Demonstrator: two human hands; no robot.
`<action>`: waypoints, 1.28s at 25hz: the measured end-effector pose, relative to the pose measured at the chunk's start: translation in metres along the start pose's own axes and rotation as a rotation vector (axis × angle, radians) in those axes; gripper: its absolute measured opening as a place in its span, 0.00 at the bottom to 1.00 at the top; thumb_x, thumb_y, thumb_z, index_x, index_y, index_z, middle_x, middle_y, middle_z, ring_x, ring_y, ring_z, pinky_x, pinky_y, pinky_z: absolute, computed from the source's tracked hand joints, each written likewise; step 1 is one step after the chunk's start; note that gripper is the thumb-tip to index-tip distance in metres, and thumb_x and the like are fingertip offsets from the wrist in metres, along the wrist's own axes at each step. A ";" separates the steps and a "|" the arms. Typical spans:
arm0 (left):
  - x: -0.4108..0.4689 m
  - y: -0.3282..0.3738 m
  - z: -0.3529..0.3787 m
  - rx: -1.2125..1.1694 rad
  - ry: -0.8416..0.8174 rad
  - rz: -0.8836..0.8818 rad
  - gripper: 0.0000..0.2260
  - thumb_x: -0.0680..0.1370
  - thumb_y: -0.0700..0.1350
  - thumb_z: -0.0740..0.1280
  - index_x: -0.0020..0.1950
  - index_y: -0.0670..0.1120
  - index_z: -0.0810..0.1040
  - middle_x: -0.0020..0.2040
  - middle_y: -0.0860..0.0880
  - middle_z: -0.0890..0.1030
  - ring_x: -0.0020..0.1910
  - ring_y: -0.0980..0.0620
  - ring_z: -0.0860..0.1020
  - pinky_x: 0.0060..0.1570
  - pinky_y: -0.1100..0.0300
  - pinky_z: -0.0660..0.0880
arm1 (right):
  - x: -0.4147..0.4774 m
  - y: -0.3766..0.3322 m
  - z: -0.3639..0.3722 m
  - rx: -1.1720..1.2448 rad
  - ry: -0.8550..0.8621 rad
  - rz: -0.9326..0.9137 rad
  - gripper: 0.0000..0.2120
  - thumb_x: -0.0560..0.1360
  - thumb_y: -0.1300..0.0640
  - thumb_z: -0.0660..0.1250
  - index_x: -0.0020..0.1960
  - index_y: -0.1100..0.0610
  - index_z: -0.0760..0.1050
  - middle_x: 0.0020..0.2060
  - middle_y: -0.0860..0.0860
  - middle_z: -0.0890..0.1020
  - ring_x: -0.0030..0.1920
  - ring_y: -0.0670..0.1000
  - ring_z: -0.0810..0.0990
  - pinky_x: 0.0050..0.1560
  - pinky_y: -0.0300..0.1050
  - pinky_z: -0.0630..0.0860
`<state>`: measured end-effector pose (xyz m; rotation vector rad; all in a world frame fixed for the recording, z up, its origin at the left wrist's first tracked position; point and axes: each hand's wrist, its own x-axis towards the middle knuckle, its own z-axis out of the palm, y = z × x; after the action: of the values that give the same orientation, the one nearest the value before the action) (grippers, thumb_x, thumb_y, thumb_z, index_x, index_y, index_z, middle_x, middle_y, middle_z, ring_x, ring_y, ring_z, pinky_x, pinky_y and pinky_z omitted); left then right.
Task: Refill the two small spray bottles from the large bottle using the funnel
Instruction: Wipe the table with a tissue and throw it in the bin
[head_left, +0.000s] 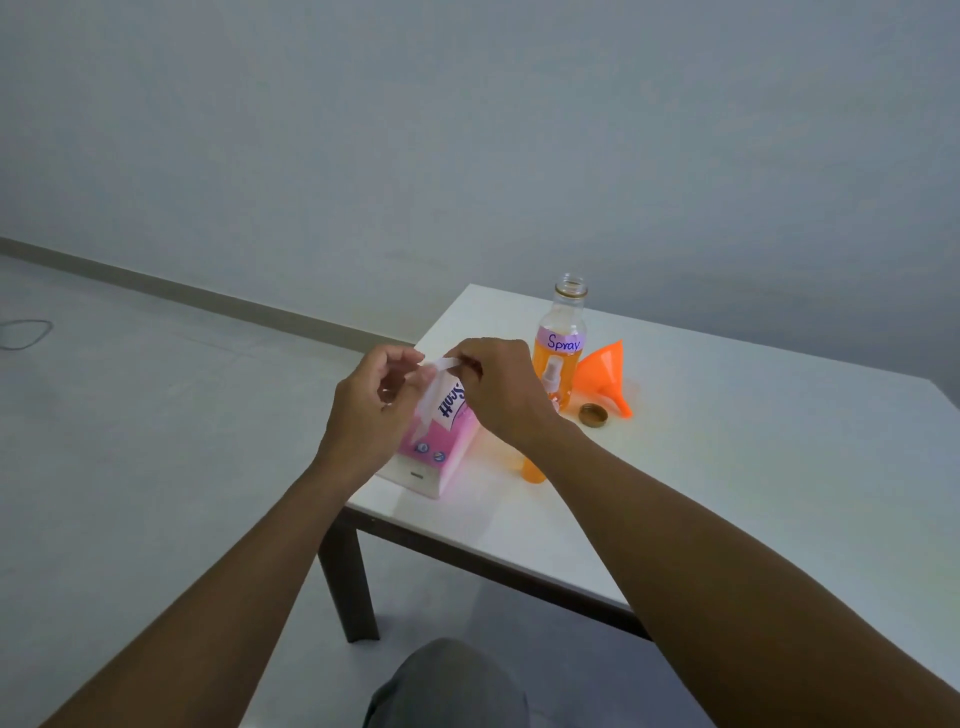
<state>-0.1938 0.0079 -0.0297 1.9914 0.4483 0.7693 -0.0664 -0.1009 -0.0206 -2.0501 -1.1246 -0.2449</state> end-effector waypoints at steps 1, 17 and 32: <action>-0.001 -0.001 0.002 0.008 -0.020 -0.019 0.14 0.77 0.57 0.69 0.59 0.53 0.76 0.50 0.59 0.81 0.48 0.57 0.81 0.35 0.72 0.76 | 0.001 -0.003 -0.003 0.016 0.047 -0.019 0.12 0.76 0.70 0.62 0.47 0.65 0.85 0.43 0.57 0.87 0.45 0.56 0.84 0.49 0.50 0.79; 0.004 0.123 0.048 -0.193 -0.170 0.175 0.24 0.68 0.56 0.79 0.60 0.48 0.78 0.50 0.52 0.86 0.47 0.54 0.85 0.48 0.57 0.82 | -0.007 -0.029 -0.186 0.028 0.229 0.046 0.08 0.75 0.51 0.72 0.42 0.55 0.85 0.36 0.47 0.85 0.35 0.48 0.81 0.38 0.46 0.78; -0.090 0.153 0.220 -0.572 -0.791 -0.421 0.14 0.77 0.50 0.72 0.58 0.44 0.83 0.54 0.46 0.86 0.55 0.44 0.84 0.59 0.47 0.77 | -0.248 0.138 -0.316 1.047 -0.004 0.836 0.25 0.71 0.60 0.75 0.68 0.60 0.77 0.62 0.59 0.82 0.58 0.59 0.82 0.56 0.54 0.82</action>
<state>-0.1105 -0.2617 -0.0119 1.4279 0.1319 -0.1724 -0.0462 -0.5245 -0.0004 -1.3549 -0.1800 0.6373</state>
